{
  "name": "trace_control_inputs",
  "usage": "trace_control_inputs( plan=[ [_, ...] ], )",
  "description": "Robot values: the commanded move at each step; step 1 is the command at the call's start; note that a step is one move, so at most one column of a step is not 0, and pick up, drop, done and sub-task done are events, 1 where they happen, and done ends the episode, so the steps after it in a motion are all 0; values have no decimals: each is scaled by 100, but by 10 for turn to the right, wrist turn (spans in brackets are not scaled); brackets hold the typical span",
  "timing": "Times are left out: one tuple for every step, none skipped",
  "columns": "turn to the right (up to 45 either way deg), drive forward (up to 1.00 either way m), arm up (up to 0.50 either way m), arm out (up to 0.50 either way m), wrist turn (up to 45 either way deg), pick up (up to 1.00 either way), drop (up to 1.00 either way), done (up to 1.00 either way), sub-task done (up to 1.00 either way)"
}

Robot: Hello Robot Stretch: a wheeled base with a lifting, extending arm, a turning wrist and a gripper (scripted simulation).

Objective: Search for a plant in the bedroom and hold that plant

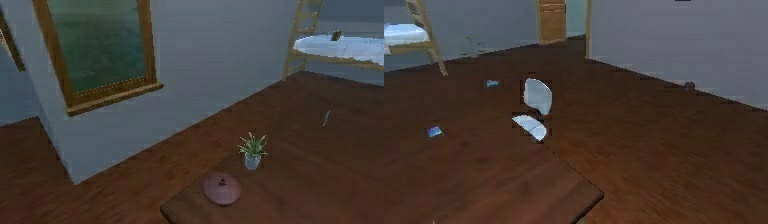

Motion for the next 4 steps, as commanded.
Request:
trace_control_inputs(
  plan=[
    [-450,0,0,0,0,0,0,0,0],
    [-210,0,0,0,0,0,0,0,0],
    [0,0,50,0,0,0,0,0,0],
    [0,0,36,0,0,0,0,0,0]
  ],
)
